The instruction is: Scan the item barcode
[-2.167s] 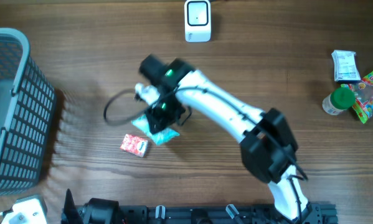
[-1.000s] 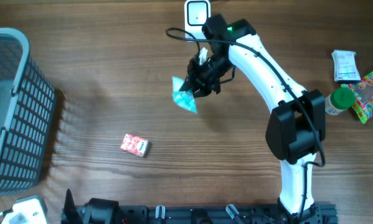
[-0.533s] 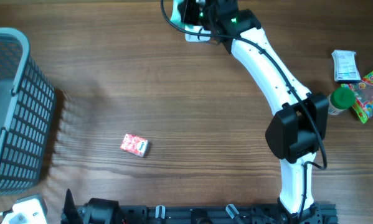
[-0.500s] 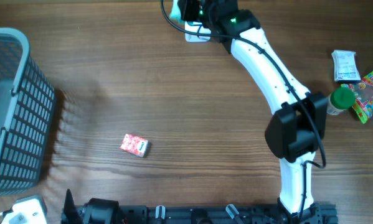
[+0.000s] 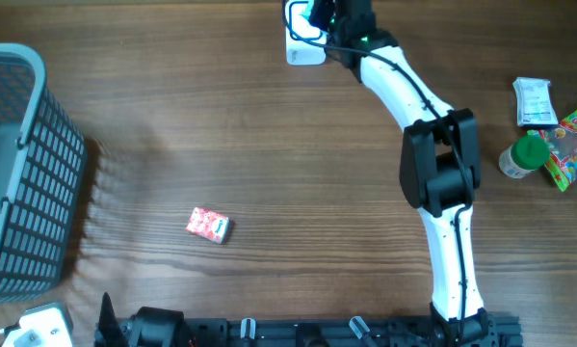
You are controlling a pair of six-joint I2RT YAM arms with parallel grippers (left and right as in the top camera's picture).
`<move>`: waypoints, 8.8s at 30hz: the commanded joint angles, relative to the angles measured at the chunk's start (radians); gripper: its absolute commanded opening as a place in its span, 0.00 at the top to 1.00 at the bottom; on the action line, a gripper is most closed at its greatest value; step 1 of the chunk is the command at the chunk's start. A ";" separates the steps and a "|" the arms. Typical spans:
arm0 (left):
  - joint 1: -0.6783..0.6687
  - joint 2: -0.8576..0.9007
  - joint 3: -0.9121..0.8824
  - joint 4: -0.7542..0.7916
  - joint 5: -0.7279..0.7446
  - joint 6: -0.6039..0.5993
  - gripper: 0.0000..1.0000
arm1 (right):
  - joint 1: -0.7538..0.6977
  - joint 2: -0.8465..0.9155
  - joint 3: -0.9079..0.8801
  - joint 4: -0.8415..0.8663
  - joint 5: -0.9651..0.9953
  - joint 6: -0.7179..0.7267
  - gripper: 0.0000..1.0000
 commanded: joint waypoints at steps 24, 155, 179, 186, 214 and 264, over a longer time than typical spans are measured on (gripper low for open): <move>0.003 -0.010 -0.002 0.002 0.008 -0.009 0.00 | -0.448 -0.277 -0.166 -0.713 0.223 -0.265 0.95; 0.003 -0.010 -0.002 0.002 0.008 -0.009 0.00 | 0.080 -0.043 -0.048 0.246 0.246 -1.495 0.96; 0.003 -0.010 -0.002 0.002 0.008 -0.009 0.00 | -0.093 -0.450 -0.061 -0.357 1.085 -1.067 0.96; 0.003 -0.010 -0.002 0.002 0.008 -0.009 0.00 | -0.557 -0.444 -0.157 -0.894 0.706 -0.364 0.96; 0.003 -0.010 -0.002 0.002 0.008 -0.009 0.00 | -0.829 -1.043 -0.365 -0.756 -0.303 -0.403 0.00; 0.003 -0.010 -0.002 0.002 0.008 -0.009 0.00 | -0.388 -2.457 -2.008 0.279 -0.174 -0.375 0.00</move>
